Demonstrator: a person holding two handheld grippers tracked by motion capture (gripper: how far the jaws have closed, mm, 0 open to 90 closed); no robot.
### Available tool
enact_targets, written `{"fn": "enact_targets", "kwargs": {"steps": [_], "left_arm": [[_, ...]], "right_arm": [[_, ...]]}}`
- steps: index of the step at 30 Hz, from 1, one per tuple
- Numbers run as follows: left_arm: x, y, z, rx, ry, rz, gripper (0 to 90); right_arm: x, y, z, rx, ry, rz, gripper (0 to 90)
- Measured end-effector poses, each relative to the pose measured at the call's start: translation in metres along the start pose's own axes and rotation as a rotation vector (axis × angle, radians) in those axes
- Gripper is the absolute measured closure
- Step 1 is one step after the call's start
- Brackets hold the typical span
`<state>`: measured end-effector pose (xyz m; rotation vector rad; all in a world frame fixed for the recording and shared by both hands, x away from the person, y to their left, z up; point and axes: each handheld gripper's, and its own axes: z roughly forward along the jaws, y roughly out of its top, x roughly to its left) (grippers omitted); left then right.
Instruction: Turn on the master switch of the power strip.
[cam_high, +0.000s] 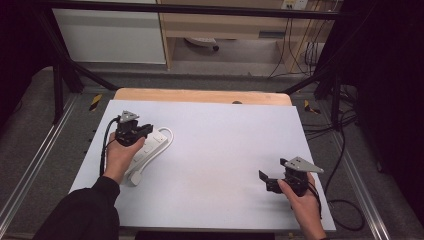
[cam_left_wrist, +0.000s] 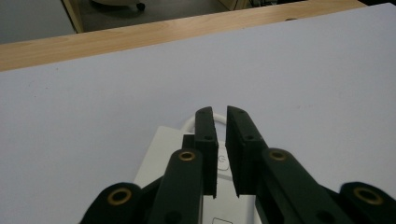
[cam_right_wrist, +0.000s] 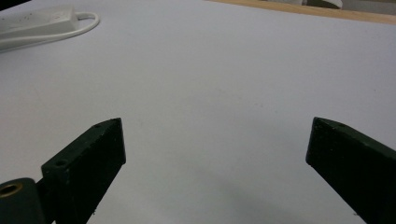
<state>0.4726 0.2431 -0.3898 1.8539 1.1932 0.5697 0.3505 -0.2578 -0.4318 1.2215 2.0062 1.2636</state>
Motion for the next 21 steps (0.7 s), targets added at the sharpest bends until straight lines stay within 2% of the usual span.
{"fn": "enact_targets", "kwargs": {"steps": [7, 10, 13, 21], "left_arm": [[0.001, 0.0, 0.003, 0.014, 0.007, 0.006, 87.3], [0.002, -0.001, 0.004, 0.02, 0.008, 0.009, 87.9], [0.004, -0.002, 0.005, 0.032, 0.007, 0.01, 89.5], [0.004, -0.002, 0.014, 0.082, -0.001, 0.026, 89.9]], "right_arm": [[0.0, 0.0, 0.0, -0.002, 0.005, 0.006, 5.0], [-0.002, 0.0, 0.0, -0.012, 0.026, 0.047, 5.2], [-0.003, 0.0, 0.0, -0.015, 0.019, 0.054, 5.3], [-0.001, 0.0, 0.0, -0.011, 0.023, 0.035, 5.3]]}}
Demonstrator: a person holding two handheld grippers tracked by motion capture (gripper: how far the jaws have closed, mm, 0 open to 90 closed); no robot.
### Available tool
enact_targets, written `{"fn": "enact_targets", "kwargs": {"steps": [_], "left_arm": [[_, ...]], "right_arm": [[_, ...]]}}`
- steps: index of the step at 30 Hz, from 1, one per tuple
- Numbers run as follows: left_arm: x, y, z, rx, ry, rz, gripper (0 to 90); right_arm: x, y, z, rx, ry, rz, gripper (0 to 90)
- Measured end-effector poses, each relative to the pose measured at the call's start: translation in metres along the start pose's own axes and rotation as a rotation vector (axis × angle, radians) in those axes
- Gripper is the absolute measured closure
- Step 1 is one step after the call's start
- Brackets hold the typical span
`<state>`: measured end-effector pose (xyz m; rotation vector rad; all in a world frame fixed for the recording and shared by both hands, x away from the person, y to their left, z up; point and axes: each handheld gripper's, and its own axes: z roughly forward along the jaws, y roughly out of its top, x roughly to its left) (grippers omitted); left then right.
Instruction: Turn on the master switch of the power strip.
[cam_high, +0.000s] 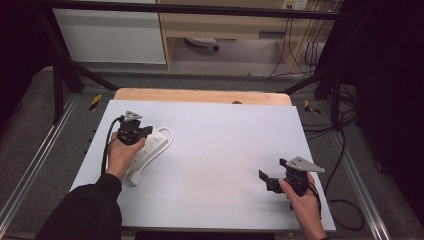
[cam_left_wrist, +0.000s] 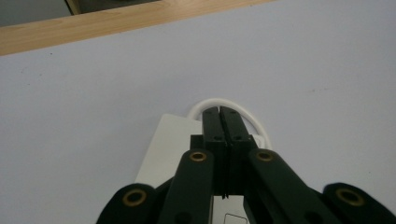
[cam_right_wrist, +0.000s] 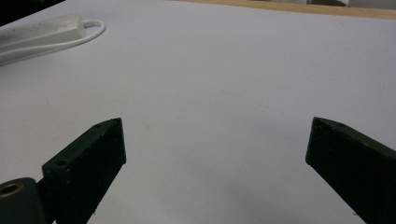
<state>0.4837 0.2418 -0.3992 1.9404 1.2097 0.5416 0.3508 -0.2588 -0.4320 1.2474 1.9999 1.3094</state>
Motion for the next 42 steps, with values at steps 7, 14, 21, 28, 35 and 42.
{"fn": "enact_targets", "kwargs": {"steps": [7, 14, 21, 28, 35, 42], "left_arm": [[-0.005, -0.001, 0.013, 0.045, -0.011, 0.012, 89.9], [-0.009, 0.0, 0.022, 0.066, -0.013, 0.013, 89.9], [-0.013, 0.002, 0.026, 0.076, -0.021, 0.024, 89.9], [-0.013, 0.001, 0.029, 0.082, -0.017, 0.031, 89.9], [-0.014, 0.0, 0.03, 0.091, -0.01, 0.028, 89.9], [-0.011, -0.001, 0.031, 0.1, -0.01, 0.029, 89.9]], "right_arm": [[0.001, 0.0, 0.0, 0.003, 0.003, 0.001, 5.3], [0.004, 0.0, 0.002, 0.01, 0.011, -0.022, 5.3], [0.003, 0.0, 0.002, 0.011, 0.013, -0.018, 5.3], [0.004, 0.0, 0.002, 0.012, 0.014, -0.02, 5.3], [0.004, 0.0, 0.002, 0.013, 0.016, -0.019, 5.3], [0.004, 0.0, 0.002, 0.014, 0.018, -0.019, 5.3]]}}
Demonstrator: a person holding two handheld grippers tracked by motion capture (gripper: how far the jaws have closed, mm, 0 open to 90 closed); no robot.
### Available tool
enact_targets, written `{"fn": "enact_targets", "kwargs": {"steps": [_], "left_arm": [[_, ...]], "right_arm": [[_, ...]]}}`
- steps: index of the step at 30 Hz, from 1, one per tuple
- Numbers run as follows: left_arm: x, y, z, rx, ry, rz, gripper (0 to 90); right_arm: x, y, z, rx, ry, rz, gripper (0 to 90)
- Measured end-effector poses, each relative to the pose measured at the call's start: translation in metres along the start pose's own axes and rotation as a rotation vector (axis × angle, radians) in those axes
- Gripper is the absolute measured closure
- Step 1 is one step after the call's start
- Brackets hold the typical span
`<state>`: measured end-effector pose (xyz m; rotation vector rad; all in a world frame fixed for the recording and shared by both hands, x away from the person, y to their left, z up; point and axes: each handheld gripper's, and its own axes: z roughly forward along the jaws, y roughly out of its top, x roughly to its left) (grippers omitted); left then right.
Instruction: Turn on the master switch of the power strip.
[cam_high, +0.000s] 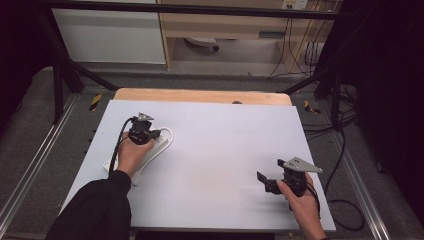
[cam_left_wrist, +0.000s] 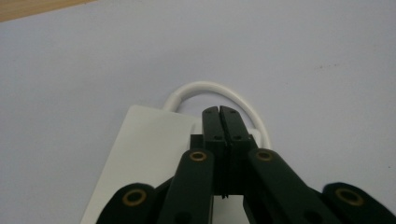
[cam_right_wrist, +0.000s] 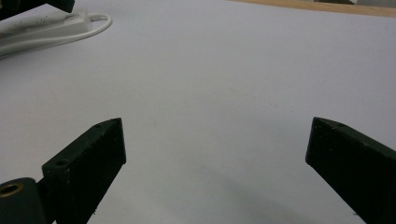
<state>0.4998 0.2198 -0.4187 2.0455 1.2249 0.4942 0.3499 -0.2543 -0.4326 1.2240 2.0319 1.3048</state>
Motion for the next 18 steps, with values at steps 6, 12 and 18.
{"fn": "enact_targets", "kwargs": {"steps": [6, 12, 18], "left_arm": [[-0.0015, 0.0, 0.0015, 0.005, -0.002, 0.005, 89.9], [-0.0023, -0.0004, 0.0031, 0.007, -0.002, 0.007, 89.9], [-0.0017, -0.0005, 0.0032, 0.012, 0.0, 0.012, 89.9]], "right_arm": [[0.0004, -0.0001, -0.0001, 0.001, 0.002, 0.001, 5.3], [0.0001, 0.0001, -0.0006, -0.001, 0.001, -0.003, 5.3], [0.0001, 0.0001, -0.0005, 0.001, 0.003, -0.003, 5.4]]}}
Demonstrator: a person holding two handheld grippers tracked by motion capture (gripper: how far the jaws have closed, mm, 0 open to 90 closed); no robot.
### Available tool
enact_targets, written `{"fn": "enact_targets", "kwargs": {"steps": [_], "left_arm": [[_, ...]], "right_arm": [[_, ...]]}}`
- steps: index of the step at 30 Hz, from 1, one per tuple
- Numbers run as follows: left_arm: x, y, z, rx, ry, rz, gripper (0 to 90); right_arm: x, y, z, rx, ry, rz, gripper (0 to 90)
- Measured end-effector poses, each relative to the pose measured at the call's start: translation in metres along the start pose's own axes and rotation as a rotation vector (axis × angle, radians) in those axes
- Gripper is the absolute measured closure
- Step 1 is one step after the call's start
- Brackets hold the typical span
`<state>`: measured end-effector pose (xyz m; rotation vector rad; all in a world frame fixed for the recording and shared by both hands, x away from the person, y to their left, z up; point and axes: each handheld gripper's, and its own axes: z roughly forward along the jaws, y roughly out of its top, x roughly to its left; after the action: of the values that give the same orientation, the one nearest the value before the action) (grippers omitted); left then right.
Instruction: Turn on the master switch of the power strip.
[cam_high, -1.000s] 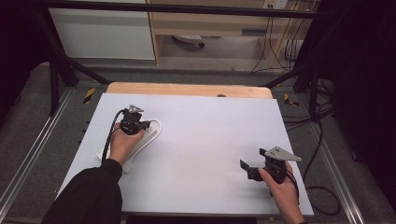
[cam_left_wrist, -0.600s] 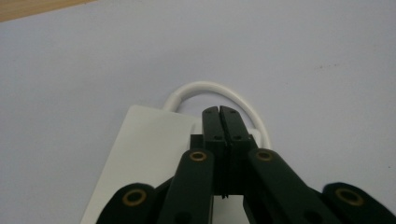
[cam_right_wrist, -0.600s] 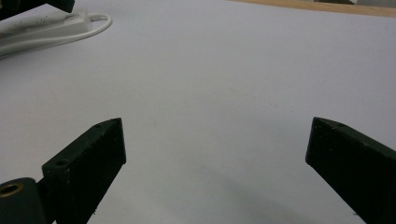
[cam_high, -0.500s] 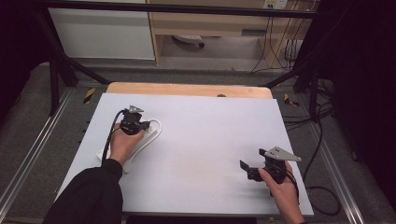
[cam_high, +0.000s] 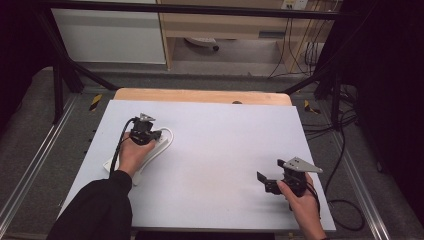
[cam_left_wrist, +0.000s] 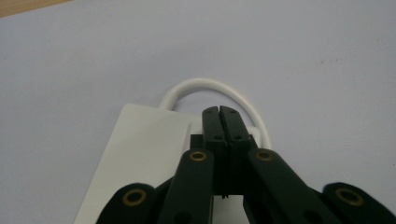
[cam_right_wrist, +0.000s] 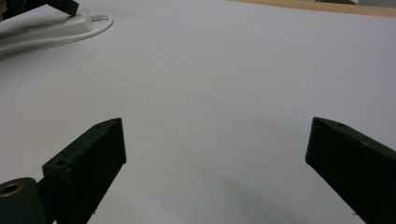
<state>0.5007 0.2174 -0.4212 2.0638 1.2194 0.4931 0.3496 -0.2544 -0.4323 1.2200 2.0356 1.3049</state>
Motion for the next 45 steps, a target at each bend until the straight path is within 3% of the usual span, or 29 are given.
{"fn": "enact_targets", "kwargs": {"steps": [45], "left_arm": [[-0.001, 0.0003, 0.0015, 0.014, 0.004, -0.009, 90.0]], "right_arm": [[0.0014, -0.0003, 0.0004, 0.007, 0.004, -0.006, 5.4]]}}
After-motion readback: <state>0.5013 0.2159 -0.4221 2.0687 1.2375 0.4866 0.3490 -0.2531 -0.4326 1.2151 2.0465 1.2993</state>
